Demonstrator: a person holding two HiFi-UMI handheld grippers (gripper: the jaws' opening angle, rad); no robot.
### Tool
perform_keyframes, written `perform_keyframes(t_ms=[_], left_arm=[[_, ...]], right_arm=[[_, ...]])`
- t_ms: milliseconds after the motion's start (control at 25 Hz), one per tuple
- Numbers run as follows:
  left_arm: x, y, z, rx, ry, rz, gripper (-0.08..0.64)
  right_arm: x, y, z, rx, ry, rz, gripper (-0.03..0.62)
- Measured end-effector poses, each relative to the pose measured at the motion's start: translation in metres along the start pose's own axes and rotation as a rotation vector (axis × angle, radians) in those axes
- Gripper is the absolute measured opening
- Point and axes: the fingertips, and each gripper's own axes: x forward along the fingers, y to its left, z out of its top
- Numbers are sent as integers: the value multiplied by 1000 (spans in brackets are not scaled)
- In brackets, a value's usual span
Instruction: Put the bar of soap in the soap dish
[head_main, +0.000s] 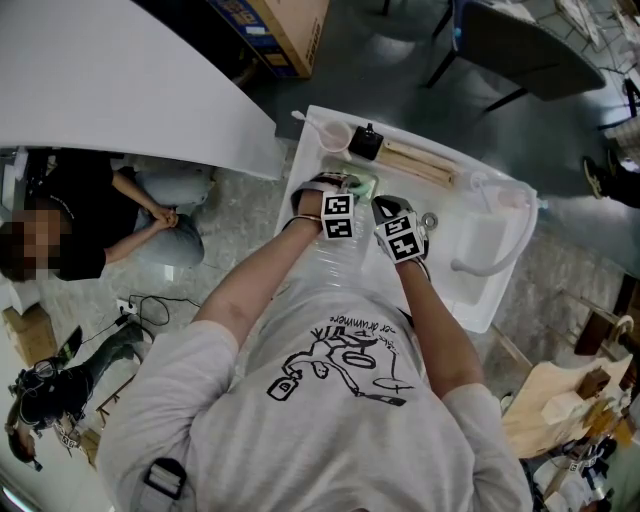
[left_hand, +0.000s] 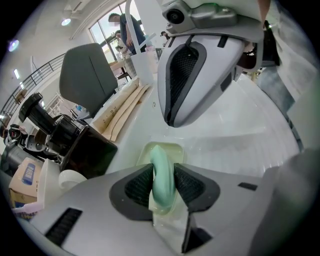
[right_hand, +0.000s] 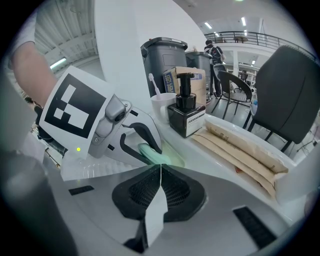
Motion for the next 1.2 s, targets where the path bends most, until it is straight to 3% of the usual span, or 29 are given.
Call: perform_keyframes(t_ms=[1200], left_arm=[[-2, 0, -2, 15, 24, 5, 140]], right_arm=[[-4, 1, 4, -10, -12, -6, 23]])
